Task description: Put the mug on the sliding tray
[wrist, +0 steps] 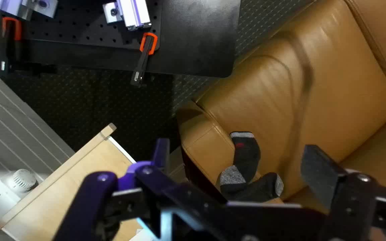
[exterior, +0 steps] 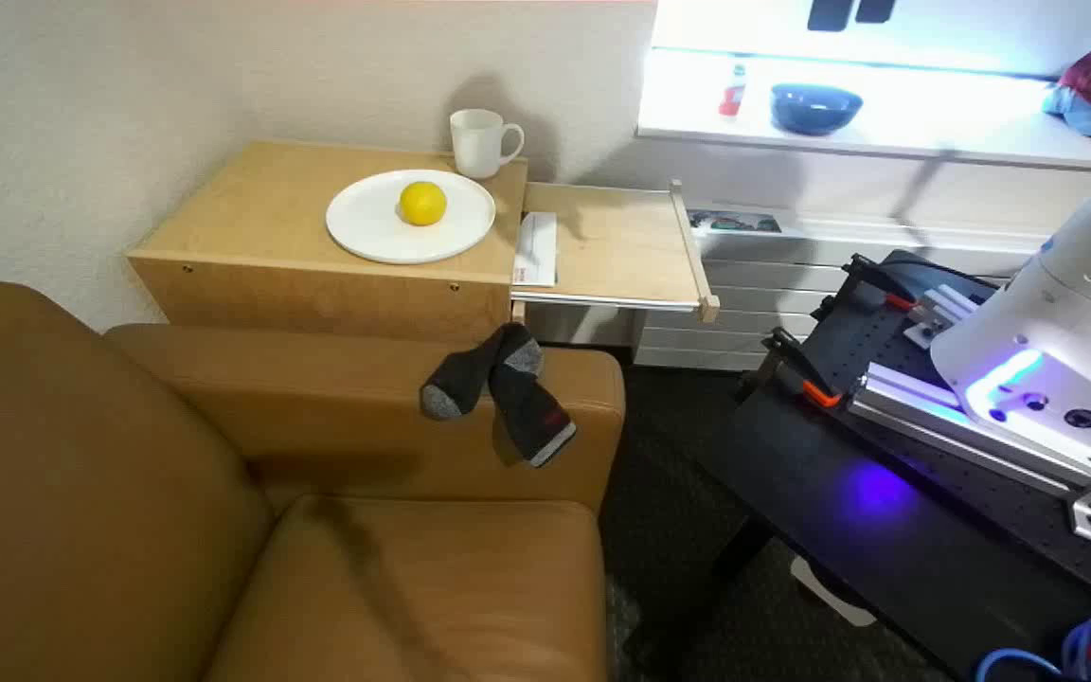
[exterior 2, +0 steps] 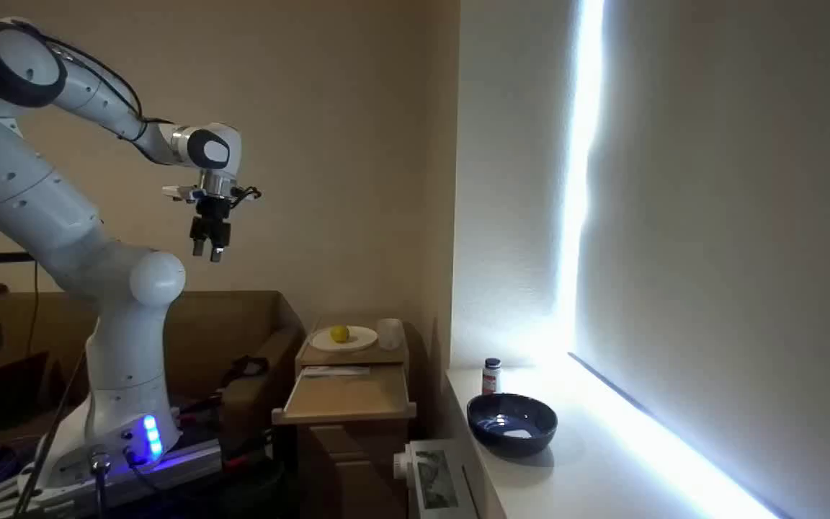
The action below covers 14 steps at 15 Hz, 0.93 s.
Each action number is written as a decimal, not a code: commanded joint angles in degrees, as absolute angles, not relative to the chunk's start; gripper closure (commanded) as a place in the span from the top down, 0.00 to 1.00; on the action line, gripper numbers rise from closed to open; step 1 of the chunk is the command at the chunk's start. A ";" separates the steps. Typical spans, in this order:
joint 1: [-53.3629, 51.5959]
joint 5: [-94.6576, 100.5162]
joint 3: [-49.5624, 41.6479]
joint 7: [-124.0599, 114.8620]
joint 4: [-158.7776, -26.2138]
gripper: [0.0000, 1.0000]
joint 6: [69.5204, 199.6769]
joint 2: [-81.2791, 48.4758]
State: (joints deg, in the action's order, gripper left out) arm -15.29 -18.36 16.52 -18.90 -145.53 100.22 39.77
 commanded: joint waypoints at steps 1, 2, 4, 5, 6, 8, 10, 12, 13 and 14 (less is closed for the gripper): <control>-14.54 -18.69 17.09 -18.52 -145.43 1.00 99.98 39.89; -11.59 -17.90 18.13 -22.45 -144.70 1.00 102.80 34.81; -12.48 -22.29 20.42 -28.96 -152.67 1.00 106.86 39.05; -8.53 -19.63 19.37 -28.65 -148.25 1.00 111.03 30.02; -7.63 -19.15 19.29 -30.51 -149.21 1.00 114.30 28.98; -4.38 -17.39 18.36 -33.21 -149.03 1.00 122.33 24.37; -0.66 -14.46 15.86 -35.28 -146.77 1.00 128.52 18.95; 1.18 -12.70 13.91 -39.77 -143.30 1.00 130.72 15.23; 0.65 -13.93 12.93 -42.27 -141.65 1.00 128.85 14.95; -0.95 -13.26 12.19 -38.46 -145.77 1.00 130.50 17.41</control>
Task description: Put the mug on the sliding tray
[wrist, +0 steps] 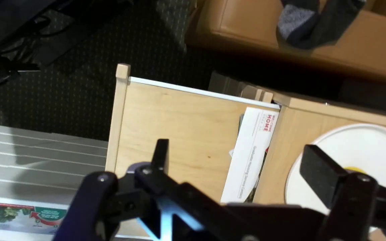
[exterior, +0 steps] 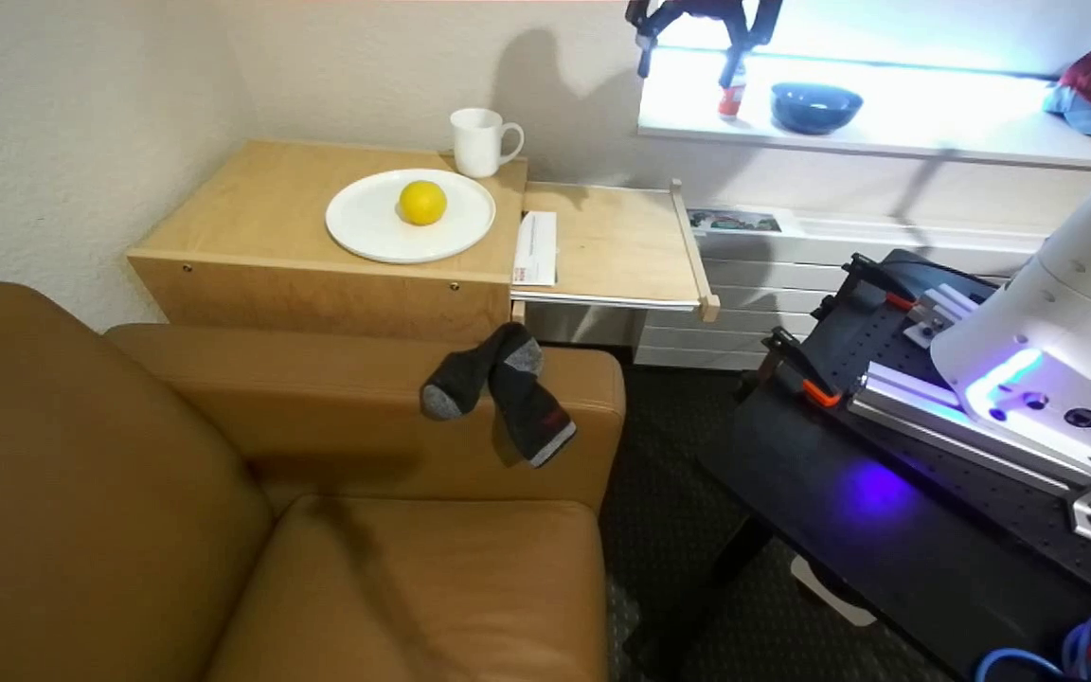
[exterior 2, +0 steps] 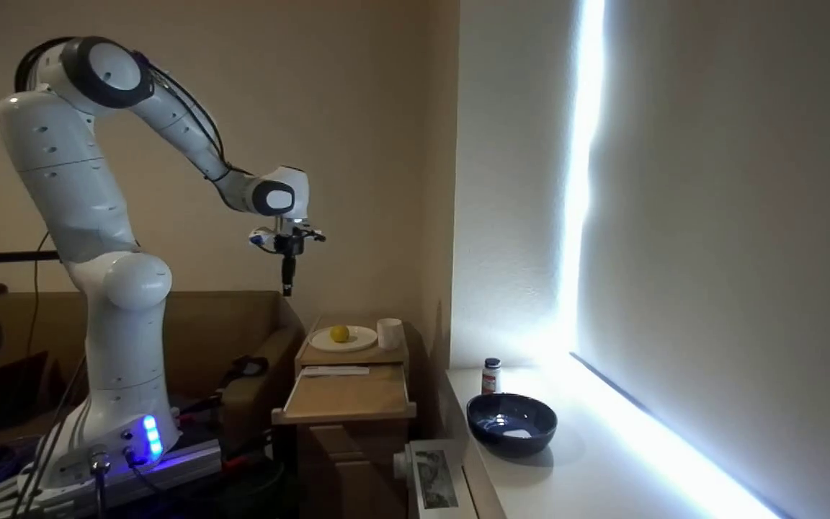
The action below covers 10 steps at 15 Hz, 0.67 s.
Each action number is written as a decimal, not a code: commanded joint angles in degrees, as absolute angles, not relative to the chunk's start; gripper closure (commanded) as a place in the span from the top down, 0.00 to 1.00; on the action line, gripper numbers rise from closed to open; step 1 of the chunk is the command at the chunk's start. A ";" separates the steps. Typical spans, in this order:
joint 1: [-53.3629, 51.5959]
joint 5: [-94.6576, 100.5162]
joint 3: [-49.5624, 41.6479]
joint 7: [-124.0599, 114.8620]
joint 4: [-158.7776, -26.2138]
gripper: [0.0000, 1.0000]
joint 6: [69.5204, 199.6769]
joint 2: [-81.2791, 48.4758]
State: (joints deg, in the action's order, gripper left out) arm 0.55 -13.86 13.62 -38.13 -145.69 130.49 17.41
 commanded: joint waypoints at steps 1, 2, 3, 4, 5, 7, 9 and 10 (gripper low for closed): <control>-0.76 -13.32 11.39 -39.87 -144.01 1.00 130.35 16.06; -0.76 -13.35 11.13 -40.71 -142.97 1.00 130.26 15.40; -0.82 -13.36 11.16 -41.32 -142.47 1.00 130.20 15.19; -0.33 -10.68 12.13 -43.75 -142.92 1.00 131.29 13.33; 0.56 -8.33 12.85 -47.96 -141.98 1.00 132.62 9.88; 1.39 -4.14 13.08 -58.27 -138.79 1.00 138.31 2.78; 0.18 -2.49 11.47 -66.28 -135.11 1.00 141.85 -2.58; -0.48 -1.76 10.49 -69.98 -133.23 1.00 143.17 -4.87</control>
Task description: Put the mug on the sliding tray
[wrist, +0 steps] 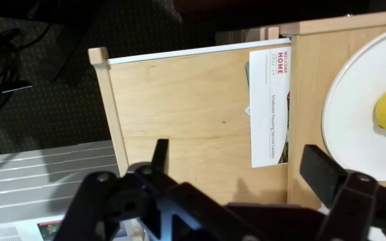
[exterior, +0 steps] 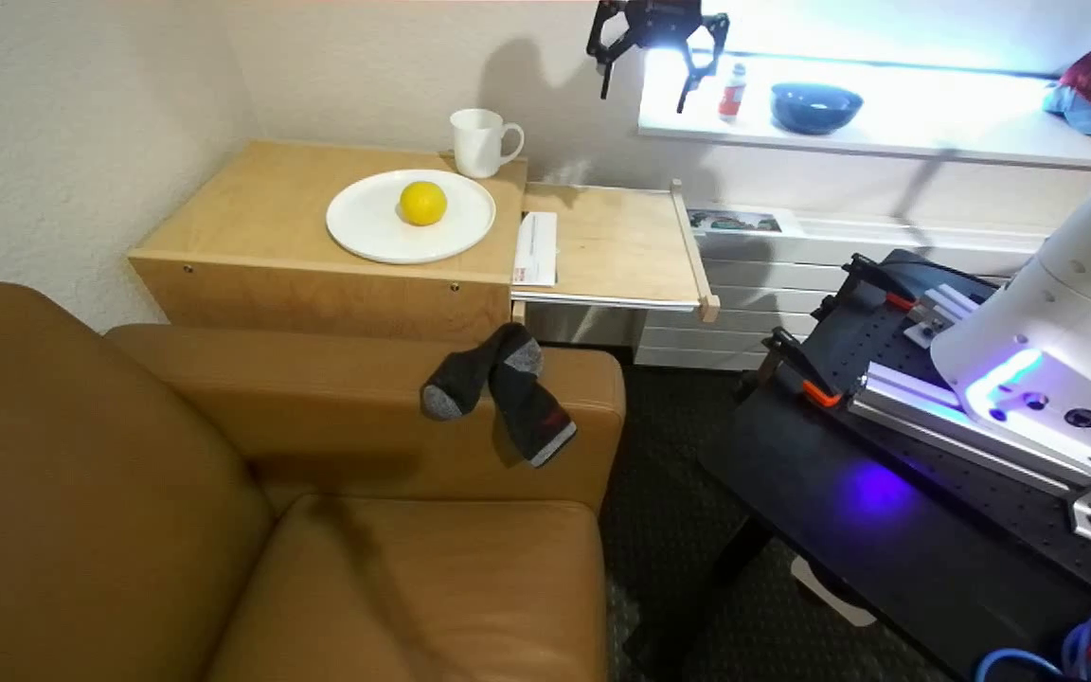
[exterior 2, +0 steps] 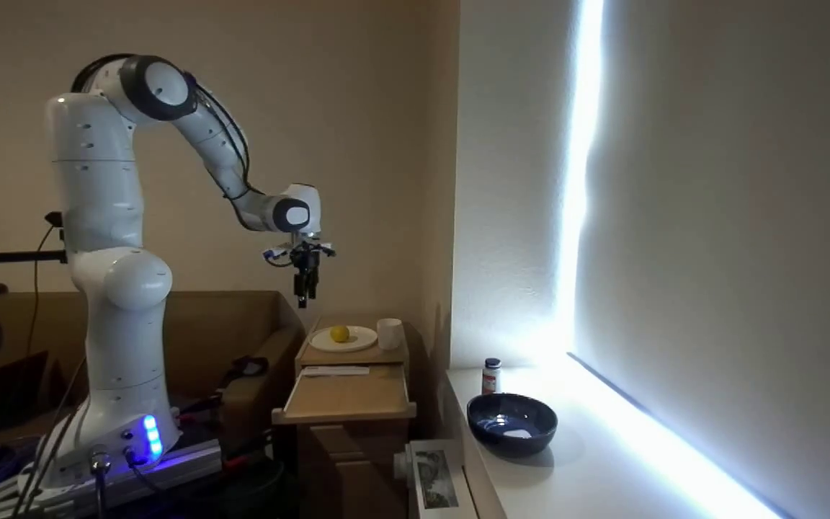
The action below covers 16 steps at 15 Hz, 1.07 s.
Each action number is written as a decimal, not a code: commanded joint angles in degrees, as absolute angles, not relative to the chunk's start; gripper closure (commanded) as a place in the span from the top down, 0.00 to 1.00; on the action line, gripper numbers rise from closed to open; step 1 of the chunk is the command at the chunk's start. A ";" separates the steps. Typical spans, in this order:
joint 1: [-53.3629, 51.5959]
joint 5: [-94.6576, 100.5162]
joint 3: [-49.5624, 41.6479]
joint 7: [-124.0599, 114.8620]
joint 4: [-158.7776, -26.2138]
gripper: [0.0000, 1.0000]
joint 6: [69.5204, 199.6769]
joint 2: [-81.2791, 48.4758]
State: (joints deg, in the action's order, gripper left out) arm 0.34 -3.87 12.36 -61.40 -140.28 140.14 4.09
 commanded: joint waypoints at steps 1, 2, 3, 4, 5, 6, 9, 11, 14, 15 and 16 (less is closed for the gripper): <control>-1.20 -0.69 9.44 -73.81 -130.87 1.00 144.59 -7.38; -2.01 0.20 8.17 -77.19 -128.76 1.00 145.87 -9.32; -2.90 1.21 6.74 -80.75 -126.30 1.00 146.70 -11.37; -3.89 0.64 5.64 -83.88 -124.37 1.00 145.63 -12.10; -3.97 -0.85 5.76 -78.27 -128.95 1.00 146.05 -8.93; -4.47 -0.91 5.03 -78.92 -127.44 1.00 146.00 -10.12; -5.03 -0.88 4.74 -78.78 -127.74 1.00 146.00 -10.10; -6.91 4.22 2.20 -87.50 -124.26 1.00 147.06 -15.03; -8.01 -0.07 0.84 -94.98 -116.86 1.00 149.71 -22.52; -8.79 -0.45 0.08 -97.94 -114.63 1.00 150.51 -24.56; -9.17 -1.71 -0.23 -99.97 -112.05 1.00 151.30 -26.79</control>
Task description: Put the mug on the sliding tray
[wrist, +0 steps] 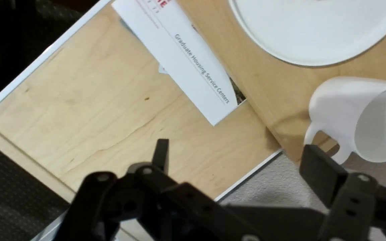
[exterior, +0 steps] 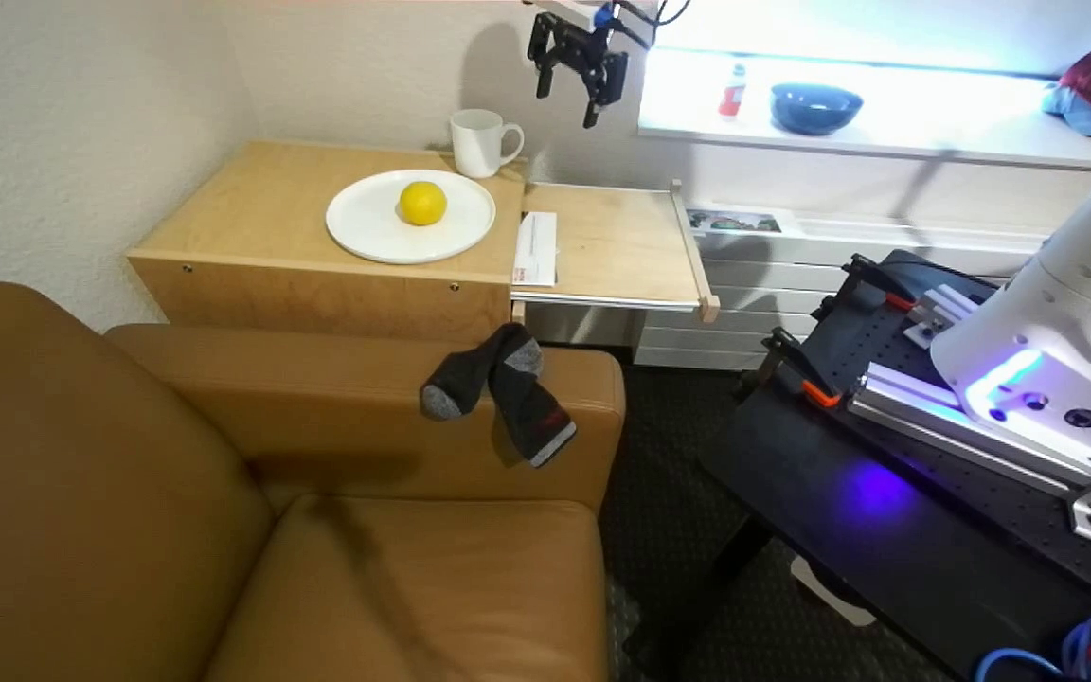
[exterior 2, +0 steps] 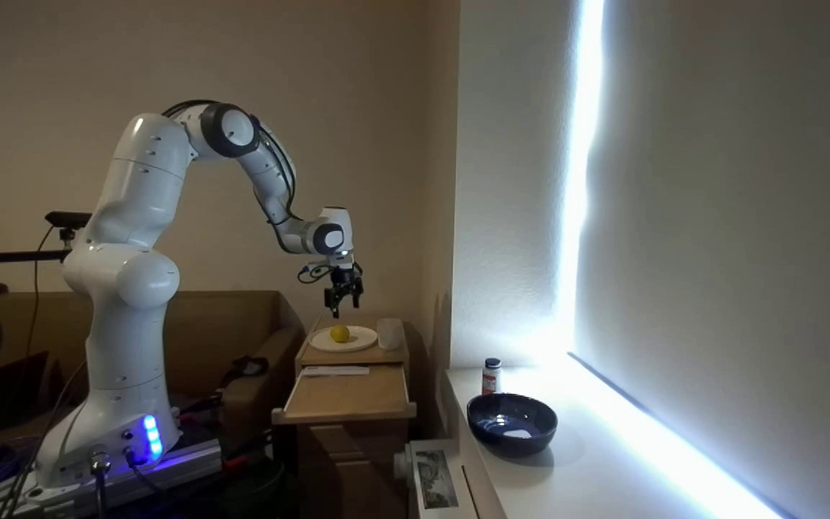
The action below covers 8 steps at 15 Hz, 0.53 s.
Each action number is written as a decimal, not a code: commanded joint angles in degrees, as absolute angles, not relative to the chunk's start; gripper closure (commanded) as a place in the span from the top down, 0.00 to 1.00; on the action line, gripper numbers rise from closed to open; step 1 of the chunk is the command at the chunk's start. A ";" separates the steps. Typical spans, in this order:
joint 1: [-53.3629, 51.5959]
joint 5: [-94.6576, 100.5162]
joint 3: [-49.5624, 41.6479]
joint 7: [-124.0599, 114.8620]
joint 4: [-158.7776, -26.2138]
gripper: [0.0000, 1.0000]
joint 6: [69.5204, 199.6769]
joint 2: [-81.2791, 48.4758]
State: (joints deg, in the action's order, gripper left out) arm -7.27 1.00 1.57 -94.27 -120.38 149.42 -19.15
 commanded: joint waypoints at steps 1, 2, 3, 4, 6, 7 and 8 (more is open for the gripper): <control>-9.75 -2.34 -0.85 -102.25 -109.07 1.00 152.87 -29.54; -10.51 -2.73 -1.77 -104.60 -105.85 1.00 154.37 -32.51; -11.30 -2.98 -2.59 -106.64 -103.34 1.00 153.29 -34.10; -10.39 -2.64 -1.65 -102.71 -109.45 1.00 153.06 -29.25; -10.86 -2.67 -2.07 -103.21 -107.52 1.00 153.05 -31.30; -10.89 -2.66 -2.06 -103.21 -107.65 1.00 153.02 -31.18; -10.87 -2.64 -2.06 -103.19 -107.81 1.00 152.98 -30.86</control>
State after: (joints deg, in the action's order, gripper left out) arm -10.14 -1.63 -1.23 -104.01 -107.85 153.14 -30.89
